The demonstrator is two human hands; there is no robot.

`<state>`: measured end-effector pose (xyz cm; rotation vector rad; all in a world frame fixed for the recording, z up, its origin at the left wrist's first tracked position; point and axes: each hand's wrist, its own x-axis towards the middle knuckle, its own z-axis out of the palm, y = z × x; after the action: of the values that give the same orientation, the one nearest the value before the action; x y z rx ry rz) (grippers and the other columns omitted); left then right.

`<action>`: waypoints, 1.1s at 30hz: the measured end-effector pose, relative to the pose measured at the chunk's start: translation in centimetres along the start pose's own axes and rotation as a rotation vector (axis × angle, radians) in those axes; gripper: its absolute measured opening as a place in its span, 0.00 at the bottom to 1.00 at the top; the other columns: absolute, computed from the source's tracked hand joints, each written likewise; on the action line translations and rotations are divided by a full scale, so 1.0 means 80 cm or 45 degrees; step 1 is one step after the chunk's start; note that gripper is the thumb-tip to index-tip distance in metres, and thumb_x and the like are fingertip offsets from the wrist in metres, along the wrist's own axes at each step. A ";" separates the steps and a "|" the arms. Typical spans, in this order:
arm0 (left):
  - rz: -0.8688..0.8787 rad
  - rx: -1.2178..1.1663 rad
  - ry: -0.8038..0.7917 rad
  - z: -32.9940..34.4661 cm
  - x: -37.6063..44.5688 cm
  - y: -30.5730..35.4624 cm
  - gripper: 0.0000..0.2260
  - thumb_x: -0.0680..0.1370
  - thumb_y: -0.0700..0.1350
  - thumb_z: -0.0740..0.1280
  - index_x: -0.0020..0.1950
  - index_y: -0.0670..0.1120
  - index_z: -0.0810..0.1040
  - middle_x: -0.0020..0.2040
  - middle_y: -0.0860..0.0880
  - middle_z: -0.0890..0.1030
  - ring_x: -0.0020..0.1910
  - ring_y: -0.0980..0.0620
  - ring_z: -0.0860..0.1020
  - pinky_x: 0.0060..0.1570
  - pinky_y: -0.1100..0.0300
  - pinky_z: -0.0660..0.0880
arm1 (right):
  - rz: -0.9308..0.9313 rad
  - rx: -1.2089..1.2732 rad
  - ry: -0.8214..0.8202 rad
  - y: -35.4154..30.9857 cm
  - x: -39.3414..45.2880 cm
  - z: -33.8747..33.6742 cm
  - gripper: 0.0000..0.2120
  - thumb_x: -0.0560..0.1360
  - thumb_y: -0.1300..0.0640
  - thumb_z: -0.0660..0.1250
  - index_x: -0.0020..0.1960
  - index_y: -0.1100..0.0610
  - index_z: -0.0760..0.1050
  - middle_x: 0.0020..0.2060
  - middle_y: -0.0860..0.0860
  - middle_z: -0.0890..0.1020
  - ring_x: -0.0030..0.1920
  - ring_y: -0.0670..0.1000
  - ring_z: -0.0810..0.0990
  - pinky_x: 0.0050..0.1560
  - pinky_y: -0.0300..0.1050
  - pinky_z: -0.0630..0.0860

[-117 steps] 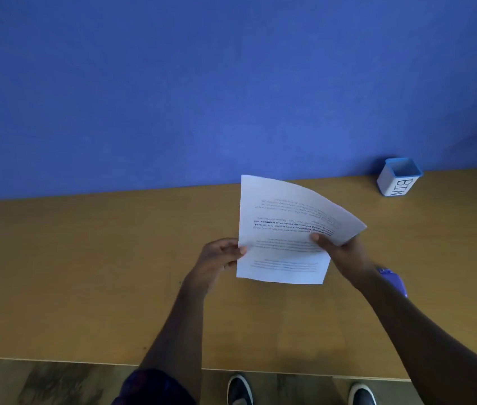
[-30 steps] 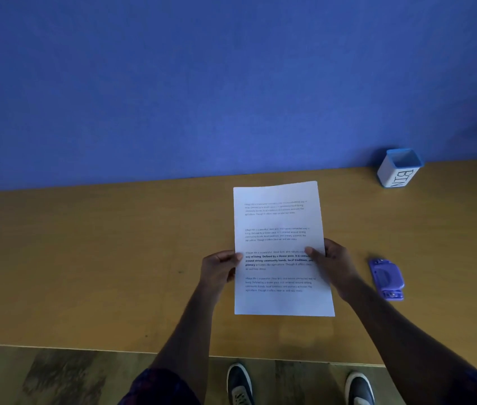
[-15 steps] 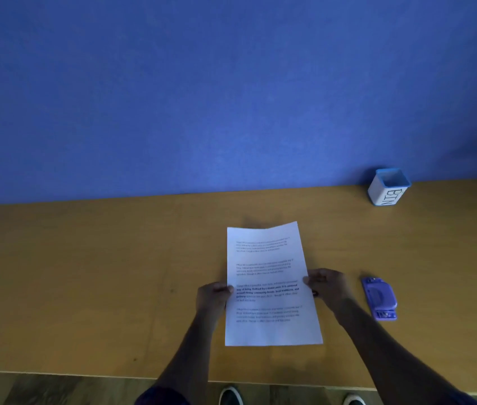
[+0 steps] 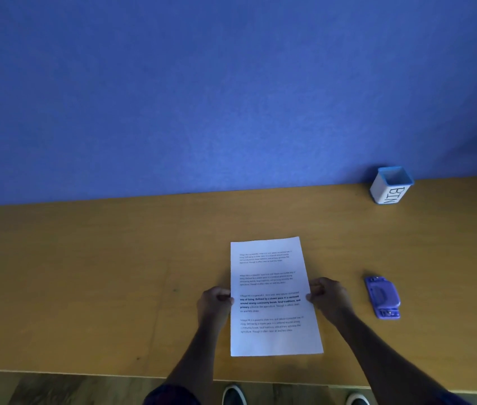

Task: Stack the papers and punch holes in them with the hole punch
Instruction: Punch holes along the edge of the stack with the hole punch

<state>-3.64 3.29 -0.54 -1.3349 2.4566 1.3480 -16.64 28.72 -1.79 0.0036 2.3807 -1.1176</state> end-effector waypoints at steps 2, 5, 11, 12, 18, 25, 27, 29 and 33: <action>0.020 0.024 0.010 0.001 -0.001 0.001 0.04 0.74 0.41 0.74 0.45 0.50 0.85 0.41 0.55 0.85 0.41 0.55 0.82 0.36 0.66 0.74 | -0.028 -0.081 -0.002 0.001 -0.003 0.002 0.11 0.71 0.62 0.74 0.53 0.54 0.80 0.45 0.48 0.87 0.41 0.45 0.84 0.37 0.43 0.82; 0.056 0.060 0.029 0.003 -0.003 0.004 0.08 0.75 0.41 0.74 0.53 0.47 0.84 0.44 0.55 0.84 0.42 0.57 0.81 0.36 0.64 0.74 | -0.064 -0.210 -0.006 0.002 -0.007 0.005 0.13 0.70 0.58 0.74 0.54 0.52 0.78 0.47 0.47 0.86 0.41 0.47 0.84 0.39 0.46 0.84; 0.202 0.306 0.063 0.007 -0.007 0.003 0.18 0.74 0.49 0.75 0.63 0.51 0.80 0.60 0.54 0.81 0.53 0.53 0.81 0.47 0.57 0.79 | -0.193 -0.596 0.026 -0.001 -0.014 0.002 0.23 0.71 0.50 0.73 0.63 0.52 0.73 0.58 0.49 0.78 0.54 0.53 0.81 0.46 0.46 0.78; 0.255 0.375 0.054 0.008 -0.009 0.001 0.21 0.73 0.51 0.75 0.66 0.51 0.79 0.64 0.54 0.80 0.58 0.52 0.80 0.52 0.55 0.79 | -0.239 -0.640 0.030 0.002 -0.015 0.001 0.25 0.71 0.50 0.73 0.67 0.51 0.71 0.61 0.49 0.77 0.57 0.53 0.80 0.48 0.47 0.79; 0.474 0.771 -0.103 0.009 -0.018 -0.010 0.32 0.73 0.63 0.72 0.75 0.54 0.72 0.79 0.59 0.65 0.75 0.50 0.66 0.73 0.52 0.64 | -0.490 -0.882 -0.084 0.016 -0.023 -0.003 0.30 0.76 0.44 0.68 0.76 0.46 0.65 0.76 0.44 0.66 0.74 0.49 0.66 0.71 0.47 0.66; 0.505 0.820 -0.080 0.014 -0.024 -0.009 0.32 0.74 0.62 0.72 0.76 0.54 0.70 0.79 0.57 0.67 0.76 0.50 0.65 0.74 0.50 0.64 | -0.558 -0.958 -0.109 0.020 -0.026 -0.003 0.29 0.78 0.43 0.65 0.76 0.46 0.64 0.78 0.44 0.62 0.77 0.49 0.61 0.72 0.48 0.64; 0.519 0.831 -0.079 0.015 -0.023 -0.005 0.31 0.74 0.62 0.71 0.75 0.53 0.71 0.78 0.56 0.67 0.76 0.50 0.65 0.73 0.50 0.64 | -0.570 -0.950 -0.114 0.022 -0.026 -0.004 0.29 0.77 0.43 0.66 0.77 0.46 0.64 0.78 0.44 0.62 0.77 0.49 0.62 0.72 0.49 0.64; 0.555 0.863 -0.069 0.017 -0.022 0.000 0.29 0.75 0.62 0.70 0.73 0.52 0.72 0.77 0.55 0.68 0.75 0.49 0.67 0.72 0.51 0.65 | -0.597 -0.921 -0.096 0.026 -0.027 -0.007 0.29 0.76 0.45 0.68 0.75 0.48 0.67 0.76 0.45 0.66 0.75 0.51 0.66 0.71 0.50 0.67; 0.706 0.956 -0.049 0.029 -0.021 0.012 0.24 0.79 0.58 0.67 0.71 0.49 0.74 0.74 0.51 0.72 0.72 0.48 0.70 0.70 0.51 0.67 | -0.745 -0.891 0.169 0.046 -0.030 -0.019 0.11 0.71 0.53 0.73 0.53 0.52 0.82 0.51 0.49 0.85 0.52 0.54 0.84 0.48 0.47 0.79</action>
<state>-4.02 6.31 -0.66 -0.4733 2.9416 0.3433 -14.42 32.74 -2.53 -0.9263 2.8535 -0.4370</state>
